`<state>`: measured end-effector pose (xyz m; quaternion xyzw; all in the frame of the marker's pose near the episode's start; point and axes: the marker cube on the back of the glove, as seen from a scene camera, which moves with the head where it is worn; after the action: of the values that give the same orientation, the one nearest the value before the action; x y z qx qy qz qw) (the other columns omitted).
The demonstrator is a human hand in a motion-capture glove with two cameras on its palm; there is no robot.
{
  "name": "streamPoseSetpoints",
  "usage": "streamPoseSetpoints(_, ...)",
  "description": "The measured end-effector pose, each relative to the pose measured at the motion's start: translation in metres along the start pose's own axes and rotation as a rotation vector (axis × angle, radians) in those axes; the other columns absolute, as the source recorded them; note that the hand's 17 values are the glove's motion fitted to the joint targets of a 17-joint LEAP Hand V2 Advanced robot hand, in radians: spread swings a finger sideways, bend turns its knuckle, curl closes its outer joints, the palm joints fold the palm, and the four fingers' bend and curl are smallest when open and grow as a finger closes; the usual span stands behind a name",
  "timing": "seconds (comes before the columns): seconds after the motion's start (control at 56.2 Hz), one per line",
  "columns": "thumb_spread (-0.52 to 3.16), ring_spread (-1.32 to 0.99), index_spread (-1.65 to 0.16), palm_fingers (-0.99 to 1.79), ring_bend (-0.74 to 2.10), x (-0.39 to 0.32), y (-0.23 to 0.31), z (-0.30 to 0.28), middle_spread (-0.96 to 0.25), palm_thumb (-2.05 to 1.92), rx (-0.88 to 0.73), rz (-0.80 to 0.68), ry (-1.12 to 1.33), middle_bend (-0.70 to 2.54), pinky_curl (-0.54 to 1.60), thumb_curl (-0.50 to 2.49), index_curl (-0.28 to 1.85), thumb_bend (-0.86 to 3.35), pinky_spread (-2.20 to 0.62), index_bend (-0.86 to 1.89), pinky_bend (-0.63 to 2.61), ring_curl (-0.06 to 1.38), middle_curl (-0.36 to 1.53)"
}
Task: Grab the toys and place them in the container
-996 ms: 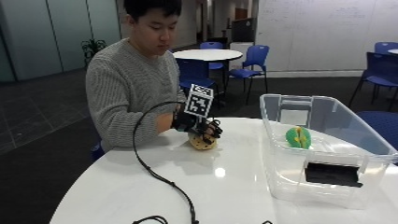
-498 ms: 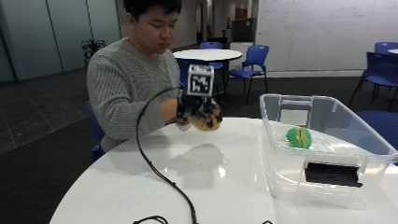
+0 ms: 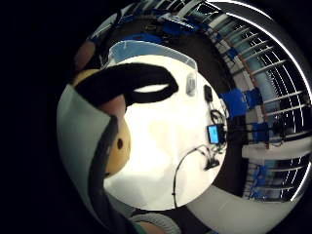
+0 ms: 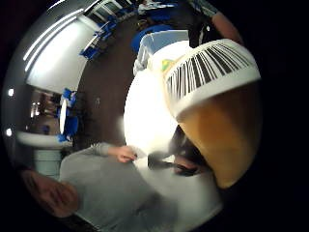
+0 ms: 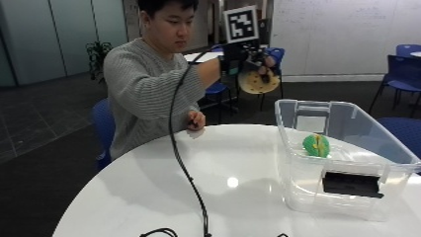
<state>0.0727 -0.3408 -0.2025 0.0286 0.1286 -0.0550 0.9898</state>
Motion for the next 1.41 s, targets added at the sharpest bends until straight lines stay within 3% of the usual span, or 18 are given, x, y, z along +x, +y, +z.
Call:
streamPoseSetpoints(0.142, 1.35, -0.40, -0.38, 0.50, 0.71, 0.024, -0.100, 0.028, -0.29, 0.43, -0.017, 0.072, 0.094, 0.43, 0.36, 0.55, 0.36, 0.07, -0.28, 0.18, 1.00, 0.36, 0.52)
streamPoseSetpoints(0.249, 1.35, -0.40, -0.38, 0.47, 0.69, 0.015, -0.163, 0.049, -0.30, 0.43, -0.069, 0.249, -0.065, 0.43, 0.36, 0.56, 0.38, 0.06, -0.27, 0.18, 1.01, 0.36, 0.53)
streamPoseSetpoints(0.338, 1.36, -0.40, -0.38, 0.45, 0.68, 0.020, -0.184, 0.072, -0.30, 0.42, -0.123, 0.361, -0.065, 0.42, 0.36, 0.57, 0.38, 0.04, -0.26, 0.17, 1.01, 0.36, 0.54)
streamPoseSetpoints(0.462, 1.37, -0.40, -0.38, 0.35, 0.64, 0.022, -0.186, 0.115, -0.31, 0.39, -0.214, 0.372, -0.088, 0.39, 0.36, 0.56, 0.41, 0.02, -0.24, 0.19, 1.02, 0.35, 0.54)
streamPoseSetpoints(0.64, 1.34, -0.26, -0.36, -0.14, 0.45, 0.022, -0.165, 0.165, -0.23, 0.16, -0.415, 0.316, -0.159, 0.13, 0.40, 0.46, 0.38, -0.05, -0.08, 0.11, 1.16, 0.32, 0.45)
streamPoseSetpoints(1.067, 1.28, -0.14, -0.34, -0.12, 0.39, 0.021, -0.117, 0.121, -0.17, 0.06, -0.319, 0.282, -0.327, 0.16, 0.34, 0.36, 0.30, -0.02, 0.04, 0.13, 1.03, 0.30, 0.35)
streamPoseSetpoints(1.245, 1.31, -0.13, -0.35, -0.10, 0.36, 0.040, -0.009, 0.082, -0.16, 0.02, -0.185, 0.125, -0.435, 0.15, 0.32, 0.33, 0.30, -0.02, 0.05, 0.16, 0.97, 0.30, 0.33)
streamPoseSetpoints(1.405, 1.34, -0.12, -0.36, -0.05, 0.35, 0.045, 0.108, 0.102, -0.16, -0.01, -0.128, 0.306, -0.334, 0.16, 0.31, 0.31, 0.32, -0.01, 0.05, 0.19, 0.92, 0.30, 0.32)
